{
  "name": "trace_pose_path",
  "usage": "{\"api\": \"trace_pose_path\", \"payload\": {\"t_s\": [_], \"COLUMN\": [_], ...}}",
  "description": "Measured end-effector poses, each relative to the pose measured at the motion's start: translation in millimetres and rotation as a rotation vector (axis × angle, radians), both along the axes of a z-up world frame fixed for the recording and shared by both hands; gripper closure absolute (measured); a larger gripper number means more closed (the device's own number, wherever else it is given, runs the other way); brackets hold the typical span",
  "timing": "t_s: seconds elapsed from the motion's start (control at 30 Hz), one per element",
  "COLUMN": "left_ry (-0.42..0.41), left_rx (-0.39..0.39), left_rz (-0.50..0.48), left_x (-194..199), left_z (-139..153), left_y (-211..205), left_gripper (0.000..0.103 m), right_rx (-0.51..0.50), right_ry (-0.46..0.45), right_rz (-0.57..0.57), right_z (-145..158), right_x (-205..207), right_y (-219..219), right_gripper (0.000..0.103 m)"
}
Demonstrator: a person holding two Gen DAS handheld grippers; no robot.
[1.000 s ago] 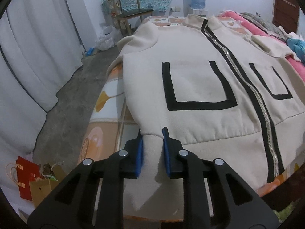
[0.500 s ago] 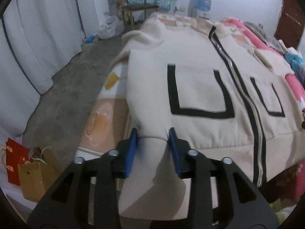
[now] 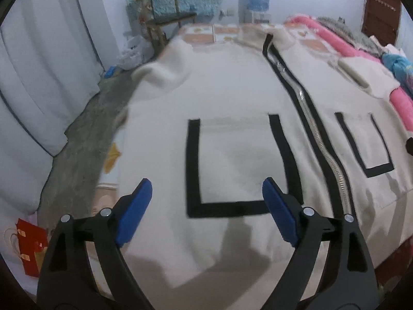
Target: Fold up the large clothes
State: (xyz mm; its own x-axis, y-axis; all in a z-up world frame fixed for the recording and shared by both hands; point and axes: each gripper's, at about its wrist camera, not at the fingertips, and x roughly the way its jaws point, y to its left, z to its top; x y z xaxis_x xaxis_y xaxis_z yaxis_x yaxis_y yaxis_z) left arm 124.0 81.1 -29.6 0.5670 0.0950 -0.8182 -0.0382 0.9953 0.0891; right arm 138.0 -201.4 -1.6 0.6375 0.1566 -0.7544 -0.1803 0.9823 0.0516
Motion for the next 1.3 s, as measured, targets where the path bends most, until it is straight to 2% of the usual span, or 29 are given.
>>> {"api": "trace_pose_path", "payload": {"t_s": [0.17, 0.33, 0.4, 0.5, 0.57, 0.97, 1.1, 1.17, 1.3], "left_ry": [0.06, 0.033, 0.036, 0.044, 0.053, 0.057, 0.046, 0.035, 0.008], "left_rx": [0.015, 0.016, -0.007, -0.043, -0.068, -0.078, -0.081, -0.081, -0.08], "left_rz": [0.007, 0.014, 0.016, 0.019, 0.014, -0.012, -0.033, -0.038, -0.039], "left_x": [11, 9, 9, 11, 12, 14, 14, 13, 9], "left_z": [-24, -29, -30, -31, -32, -32, -33, -33, -33], "left_y": [-3, 1, 5, 11, 14, 17, 18, 18, 18], "left_gripper": [0.018, 0.009, 0.008, 0.007, 0.007, 0.007, 0.007, 0.007, 0.007], "right_rx": [-0.044, -0.106, -0.101, -0.063, -0.061, -0.059, -0.077, -0.073, -0.061], "right_ry": [0.071, 0.138, 0.137, 0.15, 0.148, 0.123, 0.196, 0.223, 0.163], "right_rz": [0.025, 0.039, 0.022, -0.003, -0.008, -0.023, -0.021, -0.041, -0.026], "right_z": [-28, -56, -60, -63, -63, -65, -61, -53, -23], "right_x": [23, 31, 31, 33, 33, 35, 43, 44, 42], "right_y": [22, 29, 25, 17, 15, 16, 16, 16, 28], "right_gripper": [0.019, 0.018, 0.006, 0.006, 0.006, 0.006, 0.006, 0.006, 0.006]}}
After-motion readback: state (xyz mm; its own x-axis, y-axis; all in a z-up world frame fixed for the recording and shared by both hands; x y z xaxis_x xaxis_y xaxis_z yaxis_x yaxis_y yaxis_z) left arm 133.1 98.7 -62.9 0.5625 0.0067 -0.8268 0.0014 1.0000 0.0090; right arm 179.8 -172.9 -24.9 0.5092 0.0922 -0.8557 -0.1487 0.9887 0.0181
